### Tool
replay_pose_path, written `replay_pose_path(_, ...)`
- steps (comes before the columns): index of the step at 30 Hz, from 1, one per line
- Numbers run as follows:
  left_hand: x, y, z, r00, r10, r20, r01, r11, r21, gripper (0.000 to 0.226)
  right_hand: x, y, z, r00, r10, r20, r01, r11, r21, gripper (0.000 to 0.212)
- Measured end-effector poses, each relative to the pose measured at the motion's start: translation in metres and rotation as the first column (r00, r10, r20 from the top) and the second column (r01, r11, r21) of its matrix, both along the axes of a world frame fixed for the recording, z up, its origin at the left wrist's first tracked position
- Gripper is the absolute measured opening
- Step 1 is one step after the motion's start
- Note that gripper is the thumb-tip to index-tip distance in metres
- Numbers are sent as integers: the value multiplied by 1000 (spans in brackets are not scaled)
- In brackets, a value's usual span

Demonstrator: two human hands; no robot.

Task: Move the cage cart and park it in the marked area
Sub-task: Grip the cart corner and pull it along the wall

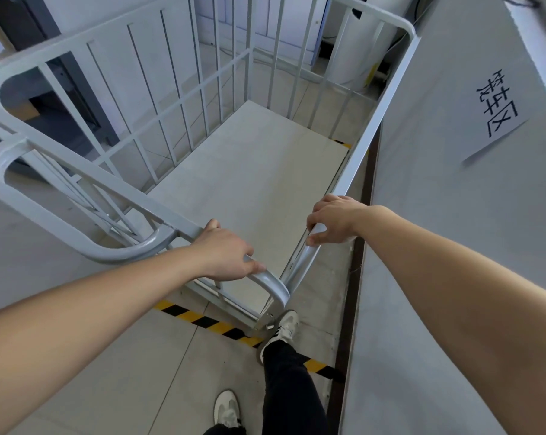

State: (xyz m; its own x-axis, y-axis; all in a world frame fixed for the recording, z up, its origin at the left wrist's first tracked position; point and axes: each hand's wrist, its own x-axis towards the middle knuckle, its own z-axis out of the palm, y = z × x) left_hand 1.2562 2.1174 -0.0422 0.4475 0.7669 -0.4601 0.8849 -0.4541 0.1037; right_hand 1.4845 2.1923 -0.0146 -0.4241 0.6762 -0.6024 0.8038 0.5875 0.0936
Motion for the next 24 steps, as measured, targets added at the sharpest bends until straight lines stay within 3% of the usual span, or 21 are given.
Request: replay_pose_path(24,-13,3,-3,999,-31,-10,31,1000,1,51,-4,0,-6,997,-16,-80,17,1000,18,52)
